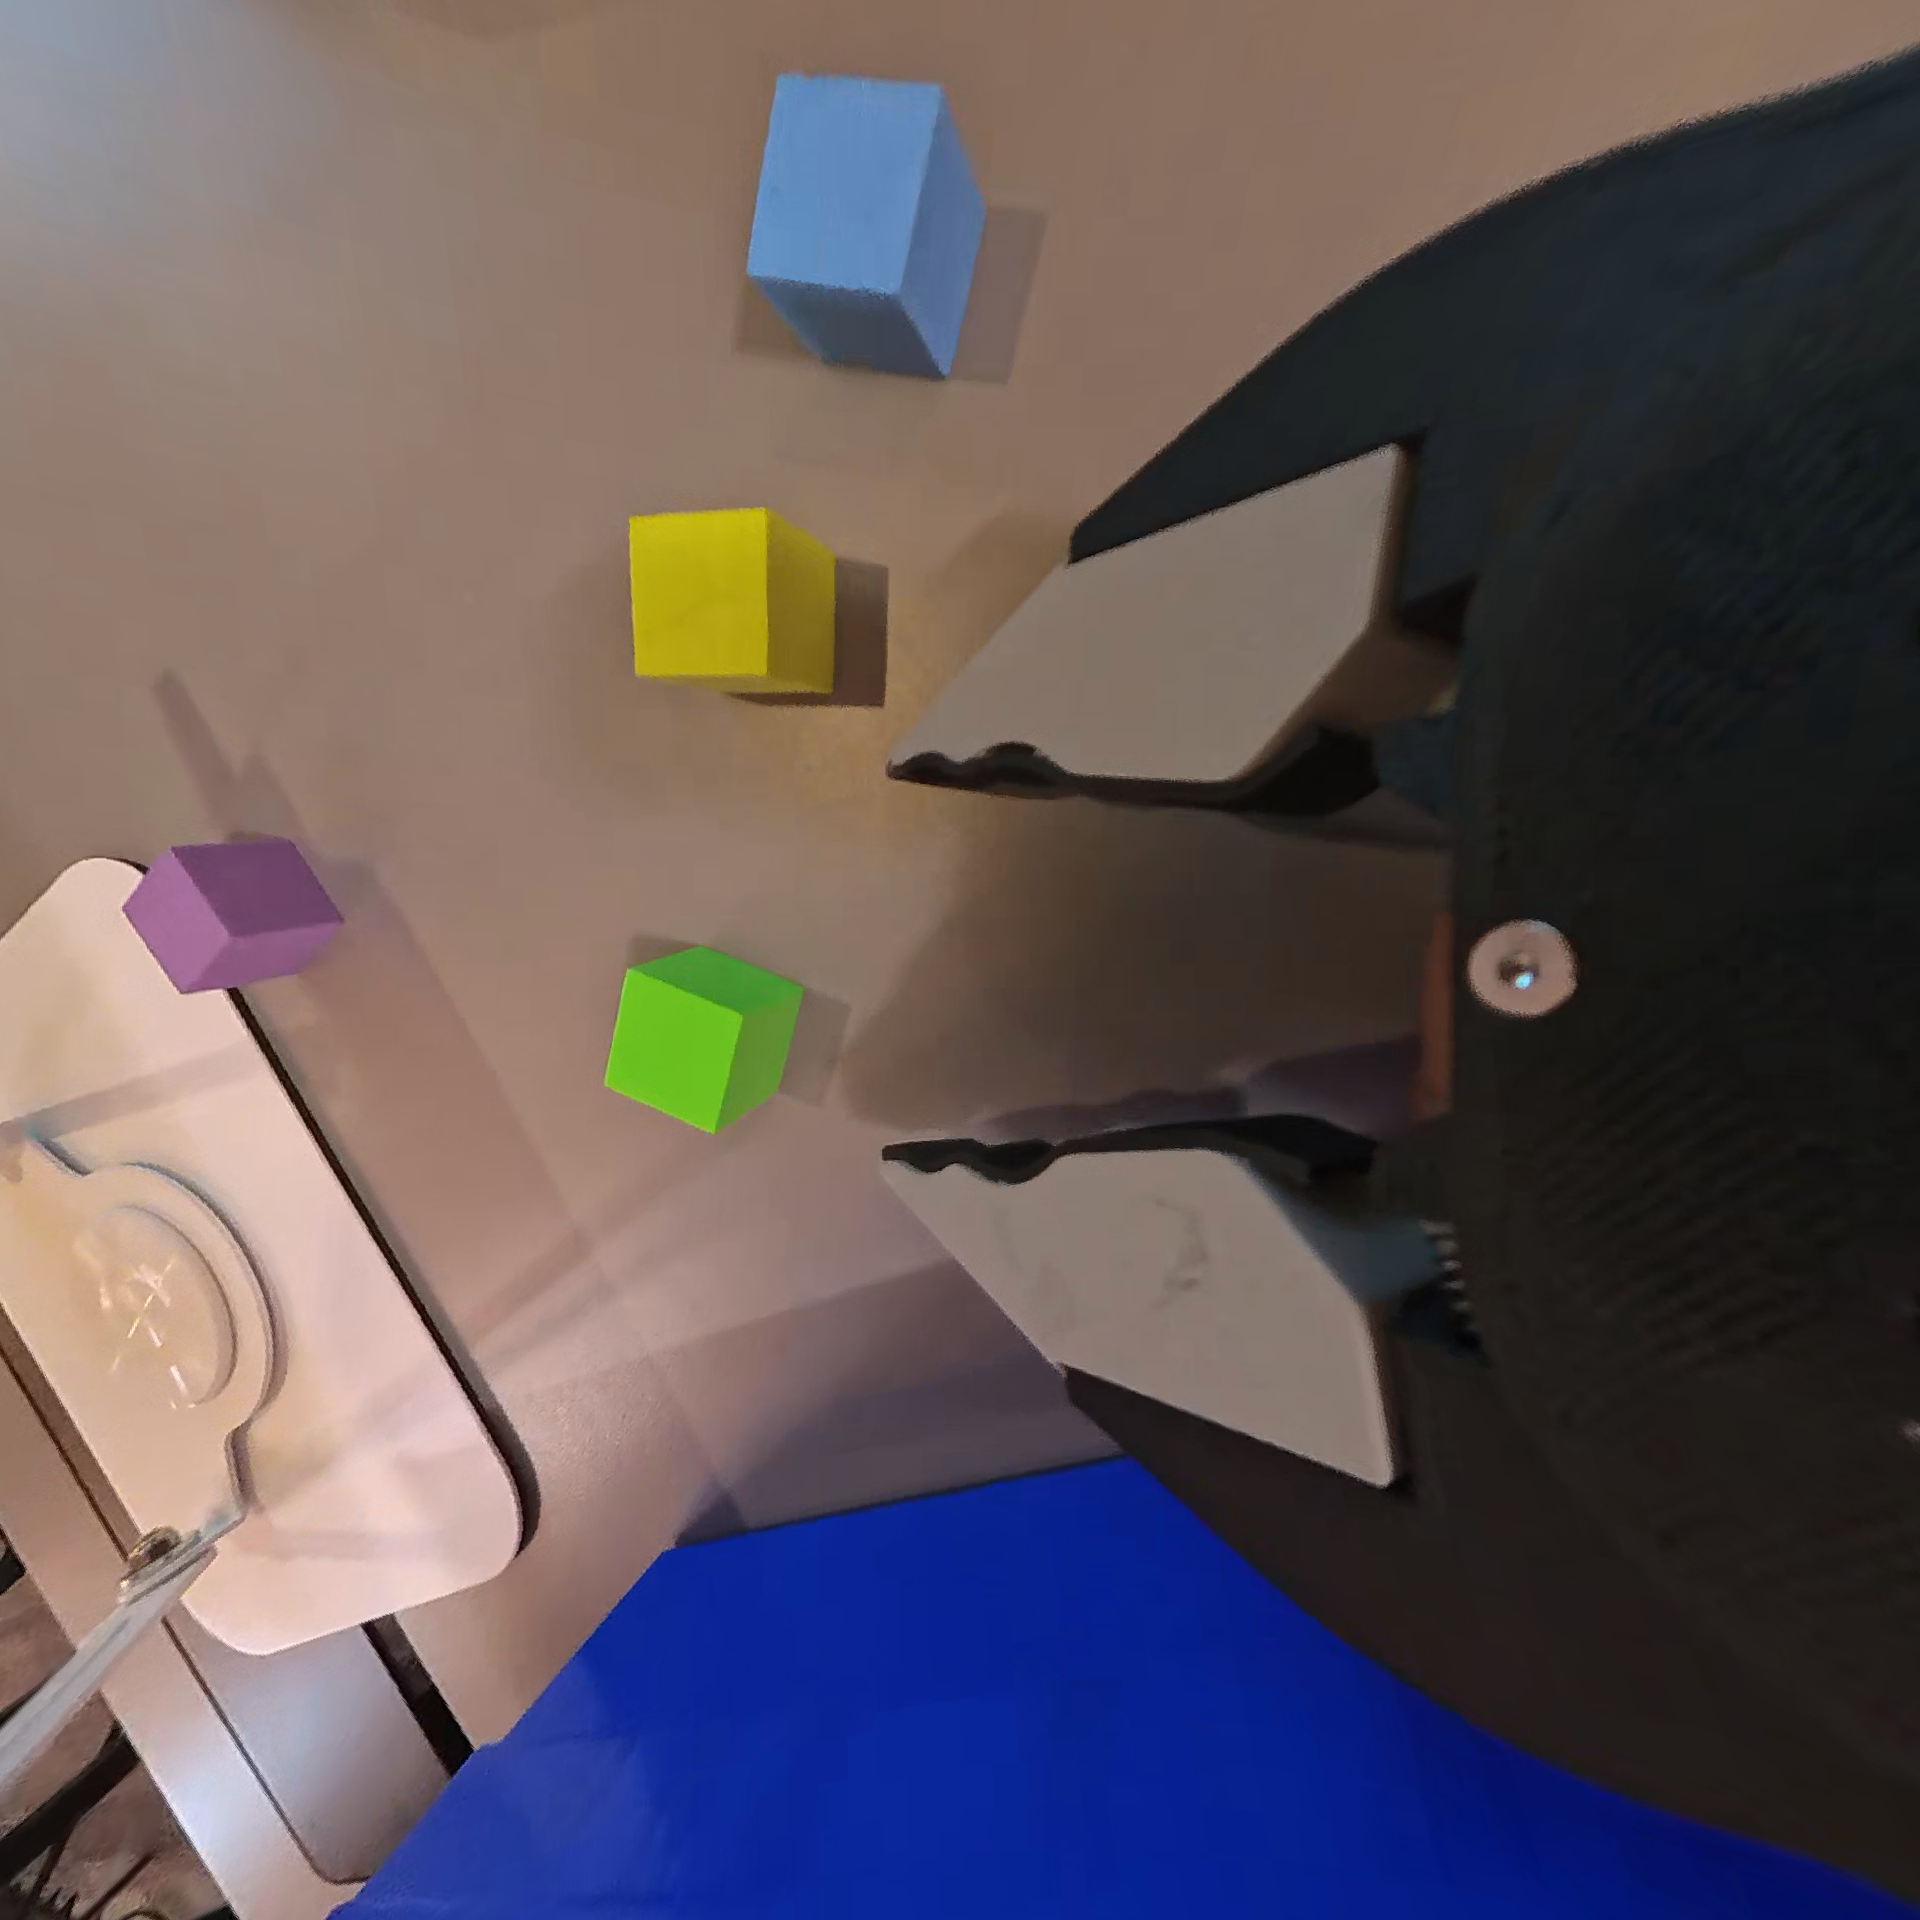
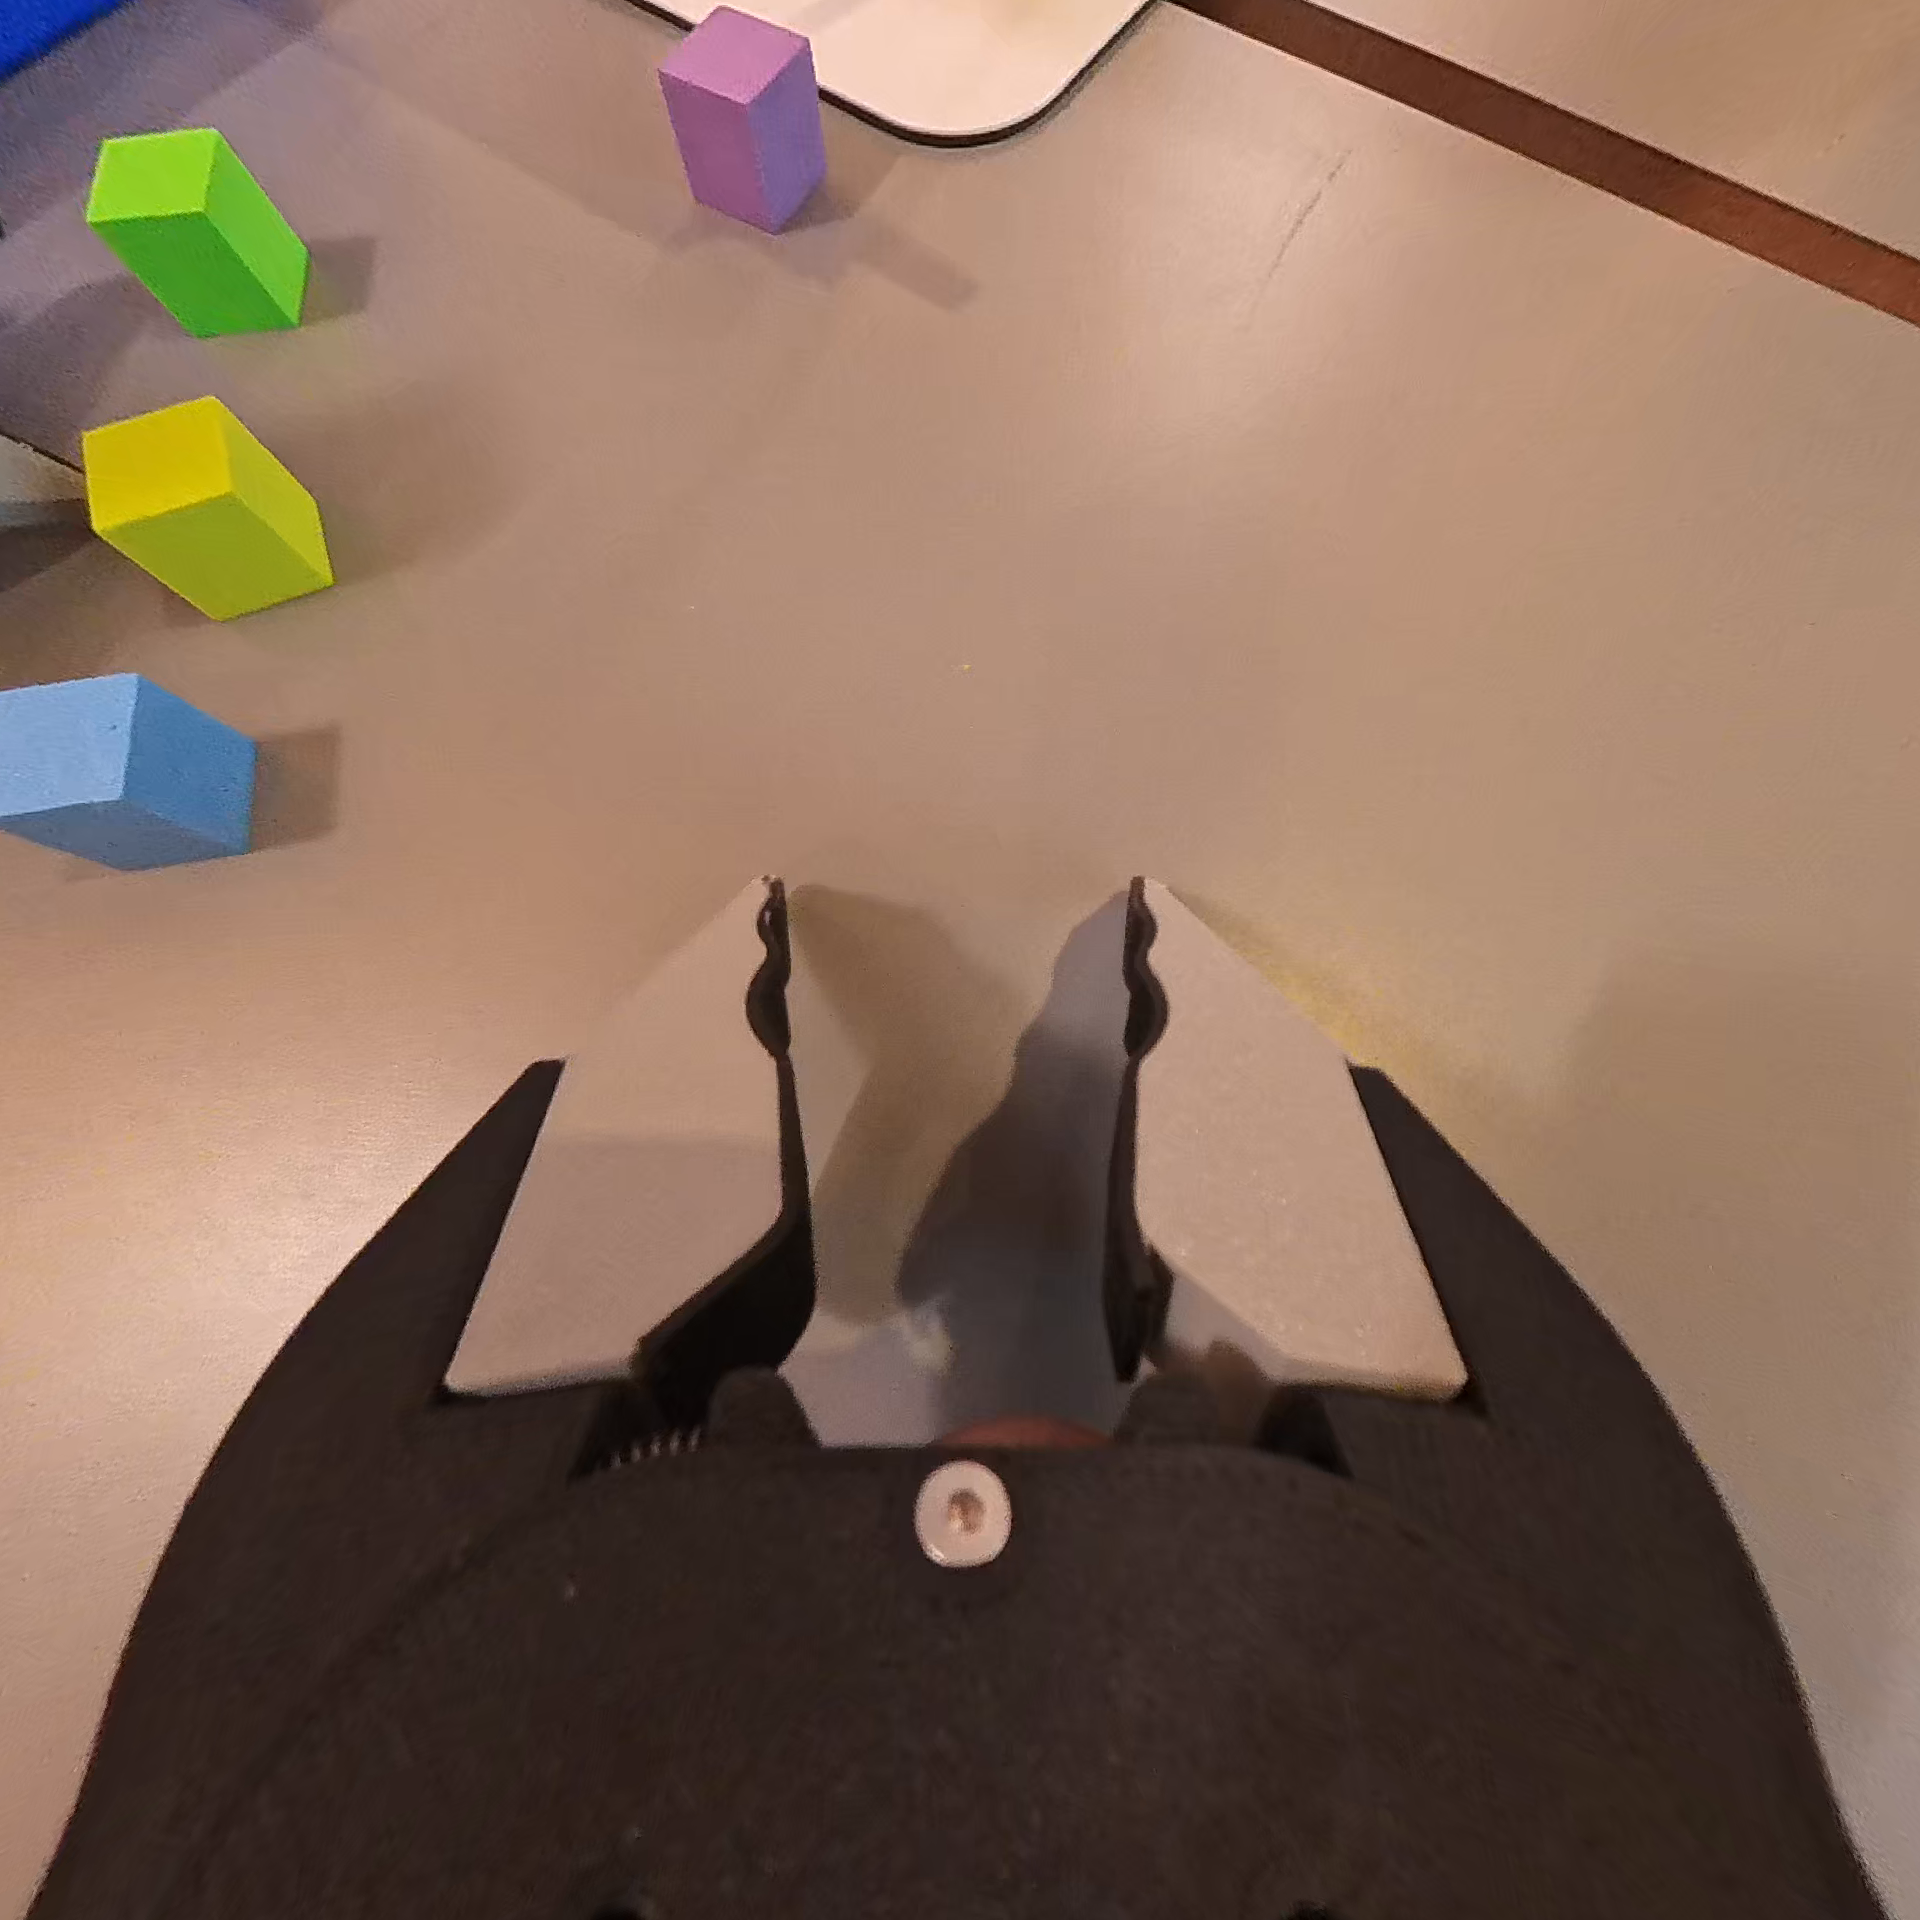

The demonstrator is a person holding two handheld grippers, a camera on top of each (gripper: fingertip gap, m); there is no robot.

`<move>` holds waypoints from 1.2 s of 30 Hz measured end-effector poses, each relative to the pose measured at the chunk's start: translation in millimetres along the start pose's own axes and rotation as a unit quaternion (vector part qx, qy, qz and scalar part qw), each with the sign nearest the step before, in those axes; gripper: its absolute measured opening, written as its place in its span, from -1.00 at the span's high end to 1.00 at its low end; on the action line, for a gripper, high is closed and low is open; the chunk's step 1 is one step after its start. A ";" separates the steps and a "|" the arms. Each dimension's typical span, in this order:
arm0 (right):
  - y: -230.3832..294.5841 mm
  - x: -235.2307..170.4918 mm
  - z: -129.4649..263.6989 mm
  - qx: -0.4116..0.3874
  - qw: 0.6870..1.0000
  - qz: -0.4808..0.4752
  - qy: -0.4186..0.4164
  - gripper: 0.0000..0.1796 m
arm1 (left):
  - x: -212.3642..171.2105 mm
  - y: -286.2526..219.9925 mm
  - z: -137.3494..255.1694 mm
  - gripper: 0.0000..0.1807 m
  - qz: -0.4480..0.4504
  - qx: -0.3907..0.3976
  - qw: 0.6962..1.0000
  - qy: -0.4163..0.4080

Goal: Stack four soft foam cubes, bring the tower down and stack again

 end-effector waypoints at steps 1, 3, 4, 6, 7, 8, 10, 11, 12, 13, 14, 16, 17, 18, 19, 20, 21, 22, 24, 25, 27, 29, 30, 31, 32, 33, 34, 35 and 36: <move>0.3 0.1 -0.3 -0.001 1.000 0.002 0.000 0.30 | 0.0 1.2 -0.9 0.26 0.007 -0.006 1.000 0.001; 0.9 0.5 -1.3 -0.003 1.000 0.006 0.000 0.29 | -0.1 3.3 -3.3 0.26 0.025 -0.029 0.999 0.005; 1.1 0.7 -1.7 -0.003 1.000 0.007 0.000 0.29 | -0.7 4.6 -4.5 0.27 0.037 -0.042 0.998 0.008; 1.2 1.1 -2.1 -0.002 1.000 0.007 0.000 0.28 | -1.5 7.6 -6.2 0.26 0.064 -0.065 0.996 0.012; 1.1 1.0 -2.1 -0.002 1.000 0.006 0.000 0.28 | -1.1 9.5 -6.2 0.28 0.073 -0.070 0.995 0.009; 1.0 1.0 -2.0 -0.001 1.000 0.005 -0.001 0.28 | -0.9 10.8 -6.3 0.30 0.080 -0.074 0.994 0.007; 0.9 1.1 -1.9 0.000 1.000 0.003 -0.001 0.28 | -0.4 10.8 -6.4 0.30 0.081 -0.079 0.994 0.006; 0.8 1.1 -1.9 0.000 1.000 0.003 -0.001 0.28 | -0.4 10.1 -6.5 0.31 0.077 -0.079 0.994 0.006; 0.8 1.0 -1.9 -0.001 1.000 0.003 -0.001 0.28 | -0.2 9.4 -6.8 0.32 0.073 -0.078 0.994 0.007; 1.0 1.0 -2.0 -0.001 1.000 0.005 -0.001 0.28 | -0.1 9.0 -7.2 0.32 0.068 -0.075 0.995 0.009; 1.4 0.8 -2.1 -0.002 1.000 0.007 -0.001 0.28 | 0.1 9.1 -7.9 0.32 0.064 -0.072 0.995 0.010; 2.5 0.6 -2.5 -0.006 1.000 0.015 0.001 0.26 | 1.1 10.2 -9.6 0.32 0.059 -0.066 0.996 0.012; 3.2 0.5 -2.8 -0.008 1.000 0.019 0.002 0.25 | 2.0 11.1 -10.9 0.32 0.056 -0.064 0.996 0.012; 3.7 0.7 -3.1 -0.008 1.000 0.021 0.002 0.24 | 3.3 12.3 -12.1 0.30 0.052 -0.059 0.997 0.010; 3.9 0.8 -3.4 -0.005 1.000 0.020 0.003 0.23 | 4.6 13.6 -13.4 0.31 0.047 -0.054 0.997 0.008; 4.2 0.9 -3.5 -0.003 1.000 0.021 0.003 0.22 | 6.2 14.8 -14.9 0.31 0.041 -0.049 0.998 0.007; 4.3 1.0 -3.7 -0.002 1.000 0.022 0.003 0.21 | 7.8 15.7 -16.6 0.32 0.035 -0.045 0.998 0.006; 4.6 1.2 -3.9 -0.002 1.000 0.024 0.003 0.20 | 9.7 16.6 -18.4 0.34 0.028 -0.040 0.999 0.004; 4.9 1.5 -4.4 0.000 1.000 0.025 0.003 0.19 | 13.8 17.9 -22.3 0.37 0.011 -0.030 0.999 0.001; 5.0 1.5 -4.6 0.000 1.000 0.026 0.003 0.19 | 16.0 17.6 -24.3 0.39 0.000 -0.030 1.000 -0.002; 5.1 1.5 -4.6 0.000 1.000 0.026 0.003 0.19 | 20.1 15.1 -28.3 0.45 -0.024 -0.039 0.999 -0.006; 5.5 1.4 -4.6 0.001 1.000 0.027 0.003 0.17 | 23.5 11.3 -31.9 0.53 -0.044 -0.060 0.997 -0.009; 5.8 1.5 -4.7 0.002 1.000 0.028 0.004 0.17 | 24.7 10.6 -33.3 0.56 -0.048 -0.068 0.997 -0.009; 5.8 1.5 -4.7 0.002 1.000 0.028 0.004 0.17 | 25.6 11.0 -34.6 0.57 -0.047 -0.073 0.996 -0.009; 5.8 1.4 -4.8 0.003 1.000 0.028 0.004 0.16 | 26.3 11.8 -35.9 0.57 -0.043 -0.077 0.996 -0.008; 6.1 1.5 -4.8 0.004 1.000 0.029 0.004 0.16 | 26.8 12.6 -36.9 0.57 -0.039 -0.082 0.996 -0.007; 6.3 1.6 -5.0 0.004 1.000 0.030 0.004 0.16 | 27.1 13.2 -37.7 0.57 -0.035 -0.088 0.996 -0.006; 6.6 1.7 -5.1 0.005 1.000 0.030 0.004 0.15 | 27.4 13.2 -38.3 0.58 -0.033 -0.095 0.995 -0.005; 6.7 1.8 -5.4 0.005 1.000 0.031 0.004 0.15 | 27.5 12.7 -38.7 0.61 -0.031 -0.103 0.994 -0.004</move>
Point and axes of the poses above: each gripper's, where its closed fingertips meet, z back along the fingers, x out of its top, y = z × x across the jaws, the point moved 6 cm from there along z, back along the fingers, and after that the axes turned 3 degrees about -x, right-handed, at the moved point
